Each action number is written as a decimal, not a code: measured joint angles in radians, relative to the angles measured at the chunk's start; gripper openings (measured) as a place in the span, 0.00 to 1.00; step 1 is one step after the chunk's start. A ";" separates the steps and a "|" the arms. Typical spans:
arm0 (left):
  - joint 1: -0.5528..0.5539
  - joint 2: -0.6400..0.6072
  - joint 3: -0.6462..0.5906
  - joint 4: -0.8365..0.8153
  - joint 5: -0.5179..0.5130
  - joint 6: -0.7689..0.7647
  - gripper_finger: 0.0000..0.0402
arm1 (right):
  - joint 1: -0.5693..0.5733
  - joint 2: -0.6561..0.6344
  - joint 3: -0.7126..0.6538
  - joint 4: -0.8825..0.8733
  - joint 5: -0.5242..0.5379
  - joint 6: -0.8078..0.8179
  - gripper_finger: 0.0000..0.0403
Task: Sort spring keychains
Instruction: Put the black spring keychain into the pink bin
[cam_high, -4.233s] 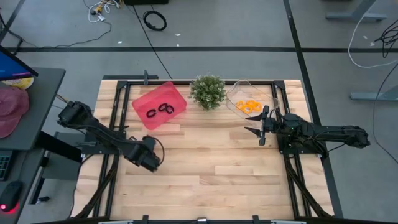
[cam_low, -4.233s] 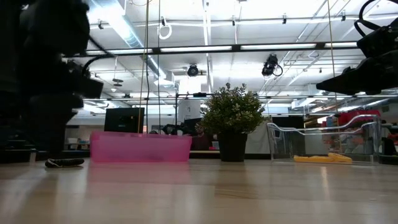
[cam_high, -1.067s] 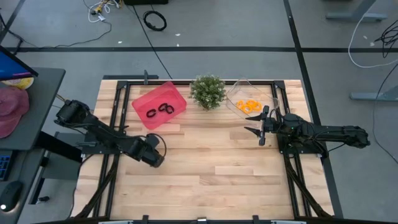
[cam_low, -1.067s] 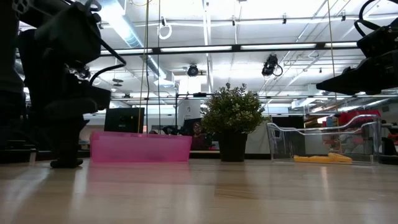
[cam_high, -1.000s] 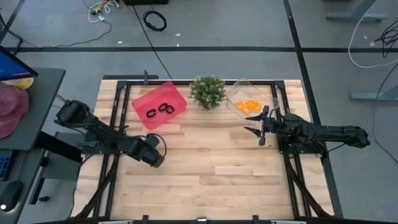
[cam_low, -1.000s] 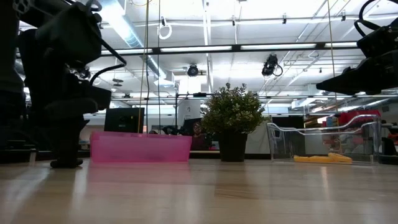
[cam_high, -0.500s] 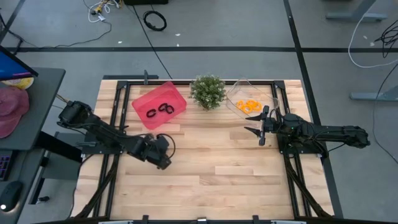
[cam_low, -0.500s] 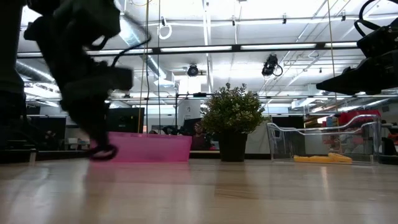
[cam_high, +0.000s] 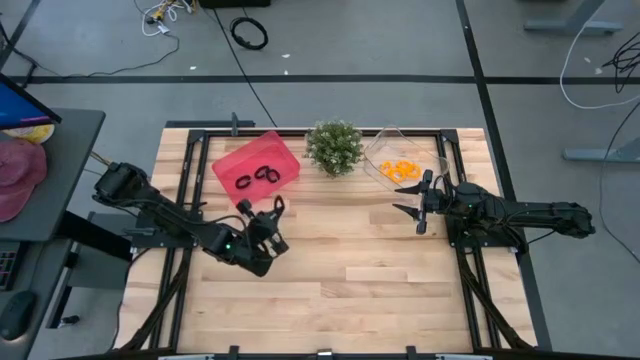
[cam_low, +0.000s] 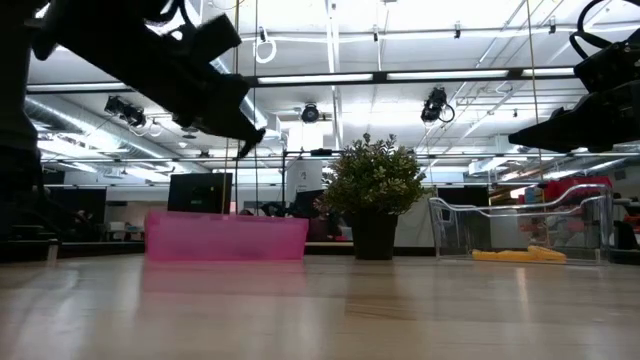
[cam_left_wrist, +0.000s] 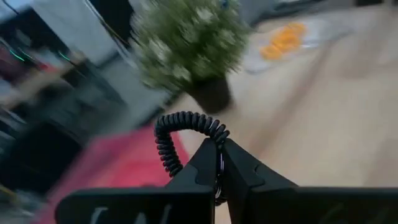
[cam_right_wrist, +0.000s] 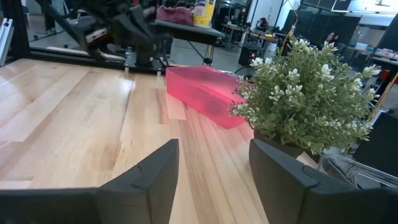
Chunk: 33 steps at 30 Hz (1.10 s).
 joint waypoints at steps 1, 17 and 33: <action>-0.006 0.005 0.000 0.000 -0.045 0.031 0.02 | 0.000 0.000 0.000 0.000 0.000 0.000 0.49; 0.209 0.194 0.000 -0.003 -0.315 0.347 0.02 | 0.000 0.000 0.000 0.000 0.000 0.000 0.49; 0.456 0.194 0.000 -0.042 -0.258 0.432 0.02 | 0.000 0.000 0.000 0.000 0.000 0.000 0.49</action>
